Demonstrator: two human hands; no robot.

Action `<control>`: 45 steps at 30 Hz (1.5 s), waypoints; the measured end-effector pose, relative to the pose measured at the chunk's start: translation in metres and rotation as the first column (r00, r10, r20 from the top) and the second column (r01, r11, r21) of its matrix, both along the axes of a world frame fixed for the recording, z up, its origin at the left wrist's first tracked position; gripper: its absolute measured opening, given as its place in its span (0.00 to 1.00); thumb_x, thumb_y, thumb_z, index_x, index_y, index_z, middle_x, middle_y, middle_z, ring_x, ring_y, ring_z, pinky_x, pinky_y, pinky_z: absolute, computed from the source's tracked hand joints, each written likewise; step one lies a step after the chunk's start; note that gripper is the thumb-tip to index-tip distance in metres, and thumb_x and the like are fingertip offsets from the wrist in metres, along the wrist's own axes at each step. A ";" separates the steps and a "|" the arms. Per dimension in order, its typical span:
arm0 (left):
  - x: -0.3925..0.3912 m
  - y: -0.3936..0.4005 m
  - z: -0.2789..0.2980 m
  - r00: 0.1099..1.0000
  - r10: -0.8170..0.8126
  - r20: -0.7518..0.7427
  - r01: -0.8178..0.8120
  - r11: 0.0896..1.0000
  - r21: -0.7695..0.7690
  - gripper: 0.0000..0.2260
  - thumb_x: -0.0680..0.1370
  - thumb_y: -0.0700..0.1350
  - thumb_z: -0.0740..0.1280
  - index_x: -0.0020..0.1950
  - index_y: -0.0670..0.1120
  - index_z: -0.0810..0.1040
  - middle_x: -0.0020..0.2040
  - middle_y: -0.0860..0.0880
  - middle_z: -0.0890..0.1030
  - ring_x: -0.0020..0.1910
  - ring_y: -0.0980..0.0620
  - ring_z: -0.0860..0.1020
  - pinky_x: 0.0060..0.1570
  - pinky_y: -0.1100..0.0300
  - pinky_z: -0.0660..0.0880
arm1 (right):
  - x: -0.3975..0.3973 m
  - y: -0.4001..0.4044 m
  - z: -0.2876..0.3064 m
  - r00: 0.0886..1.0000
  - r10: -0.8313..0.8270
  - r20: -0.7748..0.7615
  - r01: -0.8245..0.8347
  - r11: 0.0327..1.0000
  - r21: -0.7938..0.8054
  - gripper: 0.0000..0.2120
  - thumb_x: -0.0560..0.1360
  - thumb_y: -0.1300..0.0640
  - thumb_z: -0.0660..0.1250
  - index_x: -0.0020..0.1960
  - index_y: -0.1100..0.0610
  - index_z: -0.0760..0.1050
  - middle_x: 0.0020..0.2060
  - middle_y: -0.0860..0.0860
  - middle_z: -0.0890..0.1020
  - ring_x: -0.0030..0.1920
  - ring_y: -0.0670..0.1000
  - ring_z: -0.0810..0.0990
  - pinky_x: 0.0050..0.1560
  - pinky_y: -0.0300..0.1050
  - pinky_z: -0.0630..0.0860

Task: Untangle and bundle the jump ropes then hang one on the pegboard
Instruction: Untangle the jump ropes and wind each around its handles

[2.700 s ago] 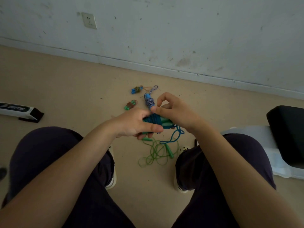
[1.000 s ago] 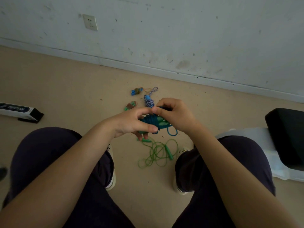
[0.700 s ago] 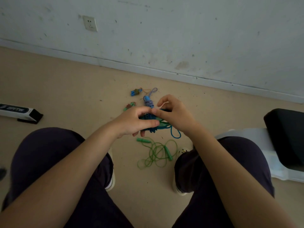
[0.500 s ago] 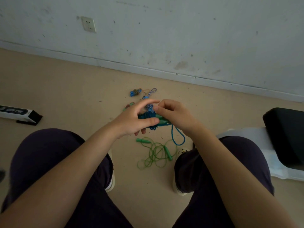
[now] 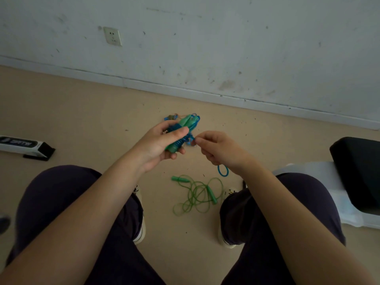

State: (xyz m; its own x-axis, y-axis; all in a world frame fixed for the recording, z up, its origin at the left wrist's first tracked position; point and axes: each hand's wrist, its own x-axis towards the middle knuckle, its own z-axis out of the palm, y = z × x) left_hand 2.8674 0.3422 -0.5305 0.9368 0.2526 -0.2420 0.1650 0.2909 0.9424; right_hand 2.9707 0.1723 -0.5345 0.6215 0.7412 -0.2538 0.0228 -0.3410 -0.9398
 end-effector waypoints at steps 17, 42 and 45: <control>0.010 0.014 -0.021 0.944 0.323 -0.076 -0.285 0.907 0.309 0.13 0.73 0.47 0.77 0.52 0.50 0.75 0.45 0.46 0.84 0.28 0.50 0.82 0.22 0.61 0.72 | 0.000 -0.006 0.009 0.954 -0.121 0.274 0.055 0.970 0.236 0.16 0.76 0.56 0.71 0.31 0.60 0.76 0.34 0.54 0.79 0.37 0.50 0.77 0.42 0.44 0.73; 0.007 0.005 -0.029 0.983 0.185 -0.015 -0.171 0.935 0.312 0.22 0.62 0.56 0.78 0.52 0.52 0.76 0.46 0.46 0.85 0.31 0.47 0.83 0.23 0.58 0.74 | -0.003 -0.002 0.014 0.956 -0.275 0.106 0.224 0.912 0.344 0.05 0.79 0.61 0.66 0.46 0.56 0.78 0.37 0.45 0.80 0.36 0.47 0.79 0.38 0.35 0.74; 0.008 0.009 -0.032 0.977 0.211 -0.028 -0.191 0.927 0.321 0.19 0.65 0.53 0.78 0.52 0.52 0.76 0.45 0.48 0.85 0.30 0.48 0.83 0.23 0.59 0.74 | 0.002 -0.003 0.012 0.913 -0.402 0.071 0.361 0.876 0.320 0.07 0.80 0.59 0.66 0.46 0.53 0.82 0.43 0.46 0.85 0.49 0.46 0.83 0.51 0.46 0.79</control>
